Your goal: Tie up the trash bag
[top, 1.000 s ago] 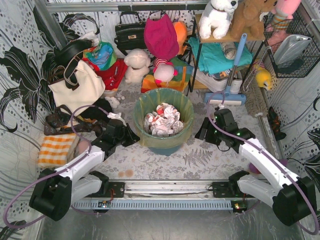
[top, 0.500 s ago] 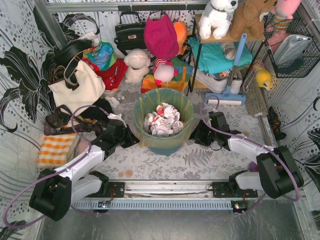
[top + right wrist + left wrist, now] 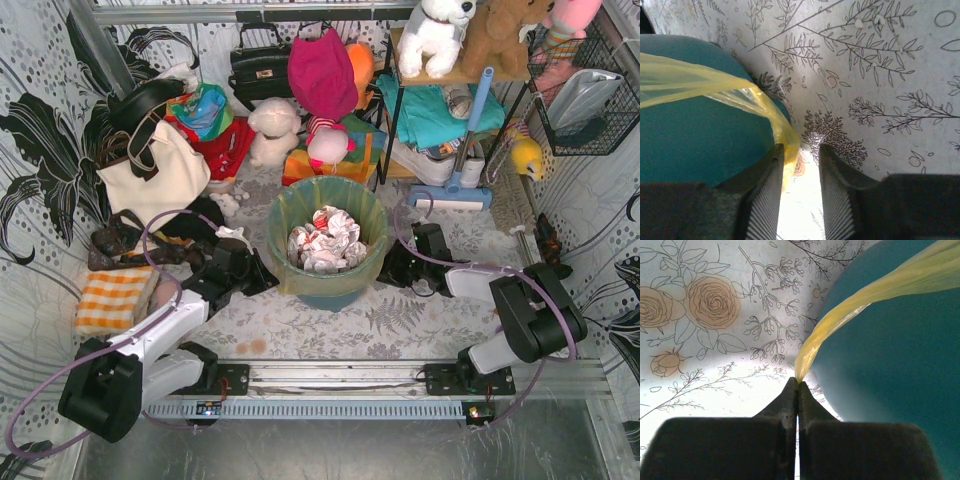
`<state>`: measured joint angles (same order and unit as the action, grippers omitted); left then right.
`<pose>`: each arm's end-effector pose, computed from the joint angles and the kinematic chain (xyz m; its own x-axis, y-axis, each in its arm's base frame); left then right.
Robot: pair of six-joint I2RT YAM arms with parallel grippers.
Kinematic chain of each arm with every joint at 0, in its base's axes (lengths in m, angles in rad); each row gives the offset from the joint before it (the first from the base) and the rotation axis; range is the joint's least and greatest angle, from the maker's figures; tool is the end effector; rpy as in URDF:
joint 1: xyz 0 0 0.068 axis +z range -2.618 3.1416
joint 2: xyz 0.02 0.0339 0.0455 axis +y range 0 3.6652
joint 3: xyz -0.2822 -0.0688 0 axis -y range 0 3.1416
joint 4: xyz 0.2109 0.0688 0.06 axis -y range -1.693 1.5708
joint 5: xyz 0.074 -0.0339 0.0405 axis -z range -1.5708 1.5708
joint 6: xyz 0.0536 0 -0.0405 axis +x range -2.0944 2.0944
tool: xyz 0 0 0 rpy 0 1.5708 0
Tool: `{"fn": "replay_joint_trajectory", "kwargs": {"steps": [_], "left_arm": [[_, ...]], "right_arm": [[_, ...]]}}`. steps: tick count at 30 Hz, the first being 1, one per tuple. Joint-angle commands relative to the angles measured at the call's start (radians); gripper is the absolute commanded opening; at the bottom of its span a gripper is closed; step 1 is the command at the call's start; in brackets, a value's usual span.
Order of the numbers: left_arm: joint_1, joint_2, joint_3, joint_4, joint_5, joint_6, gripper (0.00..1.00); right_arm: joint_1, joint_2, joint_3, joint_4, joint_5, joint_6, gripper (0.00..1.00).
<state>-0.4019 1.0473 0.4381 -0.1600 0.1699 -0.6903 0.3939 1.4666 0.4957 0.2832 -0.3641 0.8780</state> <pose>0.1597 -0.0777 0.1982 -0.8103 -0.3375 -0.4791 -0.0241 0.8360 -0.5482 0.2283 0.1155 0.1752 -0.8458 0.4271 -0.3196 0.0597 0.6711 0.7389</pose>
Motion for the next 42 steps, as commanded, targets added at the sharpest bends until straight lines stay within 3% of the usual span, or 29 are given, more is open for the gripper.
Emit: {"fn": "replay_joint_trajectory", "kwargs": {"steps": [1, 8, 12, 18, 21, 29, 35, 39, 42], "left_arm": [[0.007, -0.014, 0.024, 0.016, 0.009, 0.017, 0.00], [0.008, -0.028, 0.028, 0.002, -0.004, 0.016, 0.00], [0.008, -0.038, 0.035, -0.023, -0.023, 0.023, 0.00], [0.008, -0.047, 0.053, -0.086, -0.070, 0.031, 0.00], [0.008, -0.054, 0.051, -0.087, -0.068, 0.031, 0.00], [0.008, -0.051, 0.067, -0.112, -0.085, 0.038, 0.00], [0.008, -0.043, 0.079, -0.114, -0.082, 0.042, 0.00], [0.008, -0.040, 0.079, -0.105, -0.074, 0.036, 0.00], [0.008, -0.036, 0.077, -0.101, -0.069, 0.034, 0.00]], "right_arm": [[-0.007, 0.045, -0.040, 0.139, -0.048, 0.055, 0.30], [-0.010, 0.038, -0.068, 0.190, -0.030, 0.088, 0.00], [-0.012, -0.050, -0.062, 0.066, 0.031, 0.057, 0.00], [-0.012, -0.312, -0.030, -0.312, 0.221, -0.045, 0.00], [-0.012, -0.375, -0.005, -0.424, 0.274, -0.076, 0.00], [-0.012, -0.342, 0.075, -0.587, 0.422, -0.131, 0.00], [-0.012, -0.320, 0.093, -0.548, 0.370, -0.151, 0.00], [-0.012, -0.327, 0.077, -0.479, 0.297, -0.140, 0.24], [-0.012, -0.320, 0.058, -0.417, 0.244, -0.130, 0.36]]}}
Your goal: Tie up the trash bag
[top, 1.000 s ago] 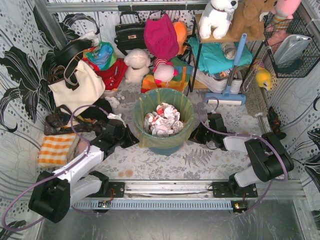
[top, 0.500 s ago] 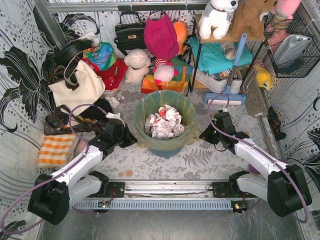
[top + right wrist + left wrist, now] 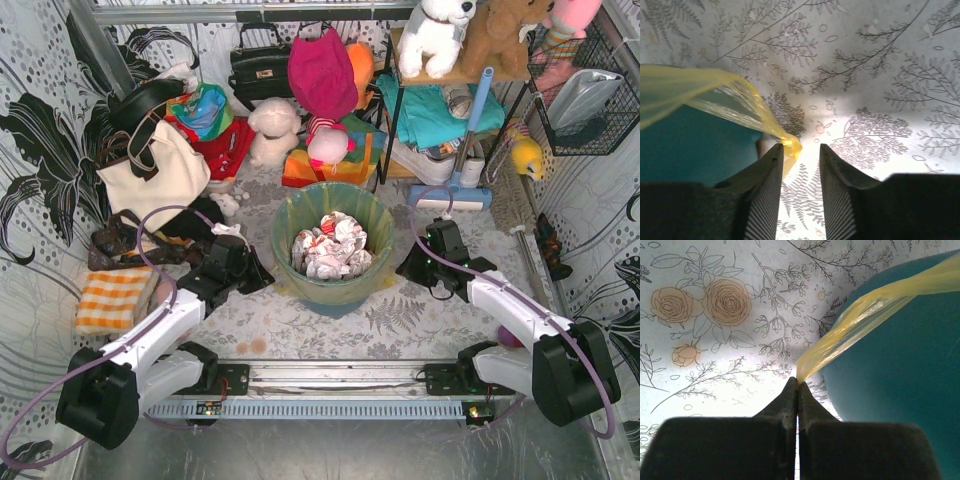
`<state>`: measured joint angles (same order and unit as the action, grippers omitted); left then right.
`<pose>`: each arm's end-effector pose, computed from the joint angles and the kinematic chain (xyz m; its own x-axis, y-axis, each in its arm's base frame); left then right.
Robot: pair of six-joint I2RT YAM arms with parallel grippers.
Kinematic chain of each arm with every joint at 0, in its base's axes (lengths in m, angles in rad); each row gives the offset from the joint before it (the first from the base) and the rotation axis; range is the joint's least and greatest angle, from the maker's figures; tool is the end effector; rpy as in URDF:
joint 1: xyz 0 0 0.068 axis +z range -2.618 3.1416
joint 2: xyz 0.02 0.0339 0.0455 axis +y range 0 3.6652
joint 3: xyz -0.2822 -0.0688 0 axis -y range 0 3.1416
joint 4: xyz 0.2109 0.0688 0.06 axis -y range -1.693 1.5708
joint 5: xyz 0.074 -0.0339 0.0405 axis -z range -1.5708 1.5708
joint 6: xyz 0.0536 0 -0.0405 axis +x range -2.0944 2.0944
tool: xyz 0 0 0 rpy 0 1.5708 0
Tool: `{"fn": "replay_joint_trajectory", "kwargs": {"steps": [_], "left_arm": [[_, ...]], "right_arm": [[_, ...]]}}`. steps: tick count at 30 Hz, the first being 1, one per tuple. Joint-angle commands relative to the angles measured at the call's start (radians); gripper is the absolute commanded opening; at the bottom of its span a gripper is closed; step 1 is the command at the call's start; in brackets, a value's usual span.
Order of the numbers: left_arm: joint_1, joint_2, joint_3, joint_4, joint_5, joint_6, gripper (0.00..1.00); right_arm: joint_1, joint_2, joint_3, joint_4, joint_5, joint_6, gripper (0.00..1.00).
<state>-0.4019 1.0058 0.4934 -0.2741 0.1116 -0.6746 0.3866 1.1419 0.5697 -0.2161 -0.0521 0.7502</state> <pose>0.1560 -0.0728 0.2106 -0.7968 -0.3358 -0.5024 -0.0468 0.8632 -0.5027 0.1864 0.0789 0.2159 -0.7604 0.4256 -0.4906 0.1475 0.8488 0.5077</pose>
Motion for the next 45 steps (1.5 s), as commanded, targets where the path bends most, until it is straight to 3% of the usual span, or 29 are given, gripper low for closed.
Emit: {"fn": "replay_joint_trajectory", "kwargs": {"steps": [1, 6, 19, 24, 28, 30, 31, 45], "left_arm": [[0.008, 0.005, 0.021, 0.013, -0.009, 0.019, 0.00], [0.008, 0.004, 0.019, 0.013, -0.007, 0.017, 0.00], [0.008, 0.001, 0.008, 0.020, -0.005, 0.008, 0.00], [0.009, -0.007, -0.001, 0.023, -0.004, 0.003, 0.00], [0.008, -0.015, -0.001, 0.019, -0.005, 0.000, 0.00], [0.008, -0.020, 0.001, 0.013, -0.008, 0.000, 0.00], [0.008, -0.026, 0.003, 0.007, -0.012, -0.001, 0.00], [0.009, -0.239, 0.052, -0.149, -0.071, -0.062, 0.00]], "right_arm": [[-0.005, 0.009, -0.024, 0.105, -0.085, 0.002, 0.39], [-0.005, 0.061, -0.049, 0.203, -0.172, 0.014, 0.50], [-0.005, 0.232, -0.132, 0.440, -0.286, 0.080, 0.47], [-0.005, 0.275, -0.160, 0.527, -0.310, 0.120, 0.38], [-0.005, 0.269, -0.171, 0.542, -0.304, 0.134, 0.19], [-0.005, 0.250, -0.176, 0.532, -0.292, 0.130, 0.03], [-0.005, 0.234, -0.176, 0.523, -0.284, 0.128, 0.00], [-0.005, -0.161, -0.034, 0.075, -0.137, 0.074, 0.00]]}}
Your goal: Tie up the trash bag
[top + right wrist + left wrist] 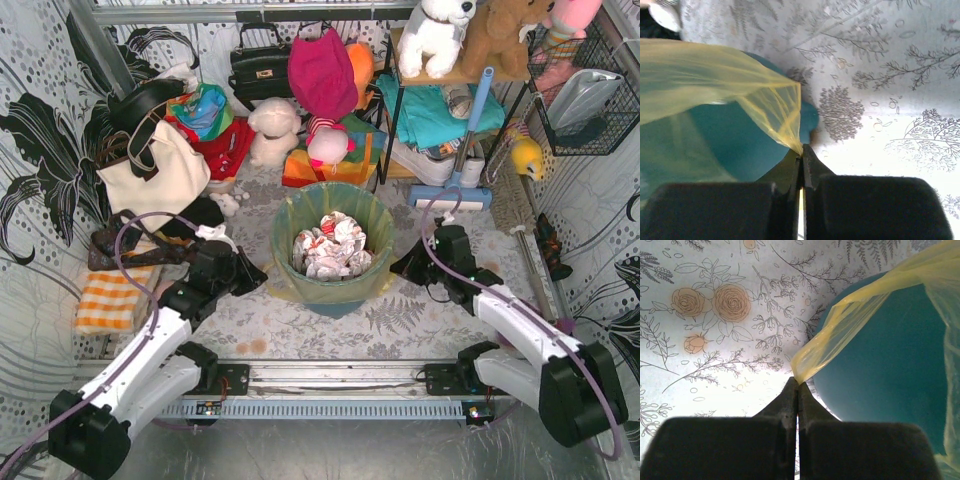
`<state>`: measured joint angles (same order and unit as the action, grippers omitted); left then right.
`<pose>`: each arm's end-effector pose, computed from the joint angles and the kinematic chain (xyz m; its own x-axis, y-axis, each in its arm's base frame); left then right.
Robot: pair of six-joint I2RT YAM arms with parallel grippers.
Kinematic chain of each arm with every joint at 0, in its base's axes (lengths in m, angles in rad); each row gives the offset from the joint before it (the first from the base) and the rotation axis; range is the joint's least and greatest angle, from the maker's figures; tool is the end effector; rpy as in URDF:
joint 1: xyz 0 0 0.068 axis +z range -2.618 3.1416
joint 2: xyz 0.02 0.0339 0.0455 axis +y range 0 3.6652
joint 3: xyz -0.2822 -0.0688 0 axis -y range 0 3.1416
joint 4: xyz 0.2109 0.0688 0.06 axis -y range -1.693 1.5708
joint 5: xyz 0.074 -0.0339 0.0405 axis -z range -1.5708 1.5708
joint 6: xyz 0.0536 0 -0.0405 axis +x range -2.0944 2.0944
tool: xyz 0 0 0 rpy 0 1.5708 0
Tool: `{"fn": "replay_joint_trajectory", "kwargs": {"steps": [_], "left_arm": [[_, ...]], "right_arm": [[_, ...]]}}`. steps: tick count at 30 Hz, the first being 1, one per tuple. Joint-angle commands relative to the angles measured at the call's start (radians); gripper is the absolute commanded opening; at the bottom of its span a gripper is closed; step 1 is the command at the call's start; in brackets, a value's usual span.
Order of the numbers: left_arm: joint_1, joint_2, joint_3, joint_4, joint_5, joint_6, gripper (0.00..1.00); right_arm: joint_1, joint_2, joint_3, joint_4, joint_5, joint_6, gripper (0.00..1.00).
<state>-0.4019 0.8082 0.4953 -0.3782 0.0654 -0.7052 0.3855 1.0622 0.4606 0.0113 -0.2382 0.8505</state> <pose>0.1297 -0.0589 0.2285 -0.7297 -0.3926 -0.5598 -0.0477 0.8459 -0.5312 0.1761 0.0851 0.2199 -0.7514 0.4833 -0.4493 0.0268 0.7026 0.7110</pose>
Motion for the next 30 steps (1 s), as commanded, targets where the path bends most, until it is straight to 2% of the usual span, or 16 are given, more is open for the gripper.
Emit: {"fn": "replay_joint_trajectory", "kwargs": {"steps": [1, 6, 12, 30], "left_arm": [[0.008, -0.053, 0.062, -0.054, -0.023, -0.035, 0.00], [0.008, -0.099, 0.144, -0.105, -0.015, -0.037, 0.00], [0.008, -0.121, 0.257, -0.152, -0.008, -0.029, 0.00], [0.008, -0.157, 0.470, -0.267, 0.013, -0.015, 0.00]], "right_arm": [[-0.004, -0.103, 0.092, -0.176, 0.058, -0.027, 0.00], [-0.004, -0.174, 0.200, -0.292, 0.080, -0.032, 0.00], [-0.004, -0.213, 0.310, -0.351, 0.059, -0.034, 0.00], [-0.004, -0.322, 0.426, -0.335, -0.030, 0.023, 0.00]]}}
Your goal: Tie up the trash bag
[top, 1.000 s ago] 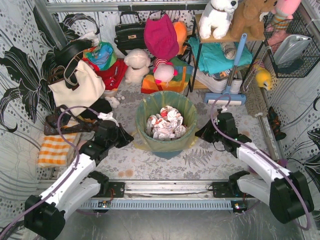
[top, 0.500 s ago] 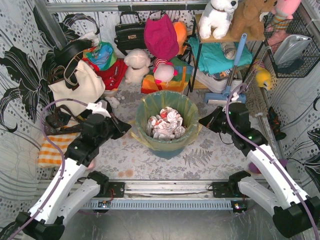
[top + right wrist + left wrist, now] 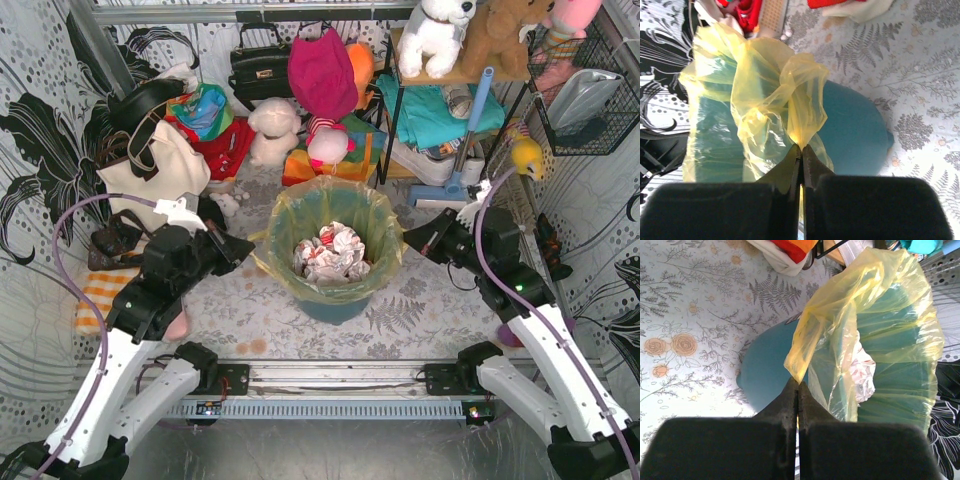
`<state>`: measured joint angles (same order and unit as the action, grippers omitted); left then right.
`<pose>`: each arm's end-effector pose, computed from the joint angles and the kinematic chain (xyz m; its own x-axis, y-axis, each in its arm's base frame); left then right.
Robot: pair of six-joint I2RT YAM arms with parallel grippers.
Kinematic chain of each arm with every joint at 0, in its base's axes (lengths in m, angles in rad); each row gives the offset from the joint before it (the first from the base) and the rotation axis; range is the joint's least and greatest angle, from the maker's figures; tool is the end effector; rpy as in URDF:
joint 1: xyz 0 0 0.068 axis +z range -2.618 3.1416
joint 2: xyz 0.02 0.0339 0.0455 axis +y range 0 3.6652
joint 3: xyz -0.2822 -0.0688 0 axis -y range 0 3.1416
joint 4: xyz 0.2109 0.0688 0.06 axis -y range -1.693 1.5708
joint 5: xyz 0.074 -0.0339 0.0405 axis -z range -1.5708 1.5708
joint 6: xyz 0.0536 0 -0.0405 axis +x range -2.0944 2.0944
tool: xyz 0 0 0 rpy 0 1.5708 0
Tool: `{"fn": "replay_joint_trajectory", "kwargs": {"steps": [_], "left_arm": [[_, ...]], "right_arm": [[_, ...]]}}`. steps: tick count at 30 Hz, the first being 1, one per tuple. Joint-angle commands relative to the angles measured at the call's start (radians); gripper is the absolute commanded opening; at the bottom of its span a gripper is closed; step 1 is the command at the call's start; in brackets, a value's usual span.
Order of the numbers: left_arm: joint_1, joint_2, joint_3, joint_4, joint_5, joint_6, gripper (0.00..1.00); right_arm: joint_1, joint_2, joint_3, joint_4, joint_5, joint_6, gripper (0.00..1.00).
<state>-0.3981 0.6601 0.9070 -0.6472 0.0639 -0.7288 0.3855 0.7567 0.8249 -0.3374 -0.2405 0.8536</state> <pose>0.0948 -0.0436 0.3466 -0.5617 -0.4848 -0.6704 0.0898 0.7698 -0.6319 0.1274 0.0655 0.3479 -0.5976 0.5474 -0.5859 -0.1941 0.6101 0.7681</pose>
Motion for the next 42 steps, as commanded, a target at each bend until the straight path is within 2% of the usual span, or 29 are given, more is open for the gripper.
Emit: {"fn": "replay_joint_trajectory", "kwargs": {"steps": [1, 24, 29, 35, 42], "left_arm": [[0.004, -0.006, 0.066, 0.000, 0.020, 0.009, 0.00], [0.004, 0.088, 0.253, 0.032, 0.072, 0.035, 0.00], [0.005, 0.124, 0.214, 0.025, 0.105, 0.054, 0.00], [0.004, 0.118, 0.161, -0.082, 0.134, 0.089, 0.00], [0.004, 0.091, 0.141, -0.164, 0.159, 0.106, 0.00]], "right_arm": [[-0.004, -0.015, 0.068, 0.016, -0.033, 0.020, 0.00], [-0.004, 0.096, 0.200, 0.190, -0.122, 0.061, 0.00], [-0.004, 0.103, 0.198, 0.091, -0.084, 0.025, 0.00], [-0.004, 0.034, 0.130, -0.050, -0.065, 0.001, 0.00], [-0.004, -0.024, 0.069, -0.092, -0.124, -0.004, 0.00]]}}
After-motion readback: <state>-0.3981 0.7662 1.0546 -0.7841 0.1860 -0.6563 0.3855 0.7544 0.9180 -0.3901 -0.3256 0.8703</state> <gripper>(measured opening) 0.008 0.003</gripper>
